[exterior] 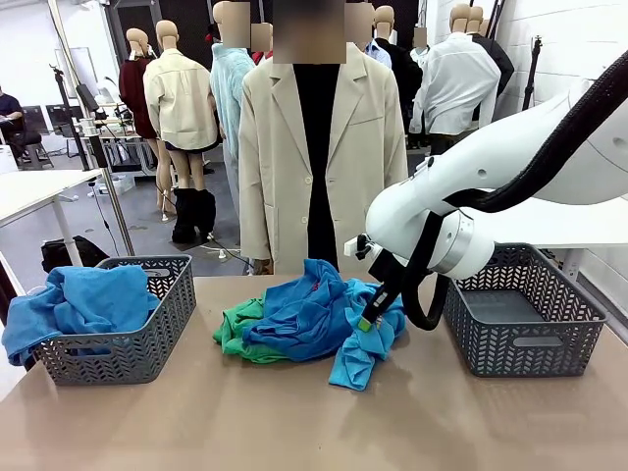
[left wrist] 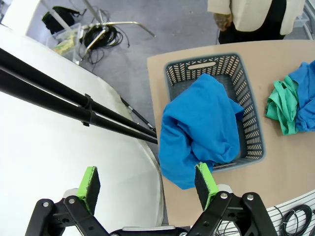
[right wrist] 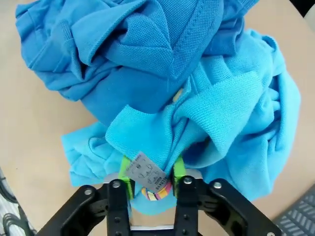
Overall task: Sort the tops and bottoms.
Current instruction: Lift clothes from the center of the table with your right hand.
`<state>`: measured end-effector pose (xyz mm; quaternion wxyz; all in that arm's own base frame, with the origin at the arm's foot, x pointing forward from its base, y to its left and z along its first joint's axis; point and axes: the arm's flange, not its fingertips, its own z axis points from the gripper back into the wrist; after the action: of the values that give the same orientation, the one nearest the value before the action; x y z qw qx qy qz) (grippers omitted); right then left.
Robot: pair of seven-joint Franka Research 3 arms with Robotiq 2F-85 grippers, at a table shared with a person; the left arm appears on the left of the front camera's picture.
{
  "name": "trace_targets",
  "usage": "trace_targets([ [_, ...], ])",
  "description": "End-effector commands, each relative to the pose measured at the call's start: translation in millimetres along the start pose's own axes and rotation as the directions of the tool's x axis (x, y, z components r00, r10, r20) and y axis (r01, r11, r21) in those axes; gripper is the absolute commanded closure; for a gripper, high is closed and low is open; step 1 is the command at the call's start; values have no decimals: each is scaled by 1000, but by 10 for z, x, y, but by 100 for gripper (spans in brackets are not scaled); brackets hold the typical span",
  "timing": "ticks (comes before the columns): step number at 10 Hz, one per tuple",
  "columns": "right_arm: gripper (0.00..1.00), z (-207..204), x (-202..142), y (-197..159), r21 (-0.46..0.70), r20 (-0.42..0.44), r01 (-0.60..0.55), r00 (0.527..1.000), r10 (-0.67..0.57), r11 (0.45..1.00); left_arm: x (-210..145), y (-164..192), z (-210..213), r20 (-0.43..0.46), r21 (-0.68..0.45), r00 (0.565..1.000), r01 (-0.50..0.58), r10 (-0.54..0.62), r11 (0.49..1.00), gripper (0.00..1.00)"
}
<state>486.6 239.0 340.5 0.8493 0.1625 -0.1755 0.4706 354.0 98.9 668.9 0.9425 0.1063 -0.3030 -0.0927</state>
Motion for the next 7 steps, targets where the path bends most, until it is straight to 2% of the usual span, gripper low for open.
trace_targets([
  [1, 100, 74, -41, -10, -4, -17, -25, 1000, 25, 1000, 26, 19, 13, -2, -9, 1000, -8, 8, 1000, 0],
  [5, 100, 373, 108, -9, -70, -2, -52, 999, 52, 996, 26, 19, 13, -2, -9, 1000, -8, 8, 1000, 0],
  [7, 100, 772, 336, -50, -156, 34, -80, 996, 86, 985, 26, 19, 13, -2, -9, 1000, -8, 8, 1000, 0],
])
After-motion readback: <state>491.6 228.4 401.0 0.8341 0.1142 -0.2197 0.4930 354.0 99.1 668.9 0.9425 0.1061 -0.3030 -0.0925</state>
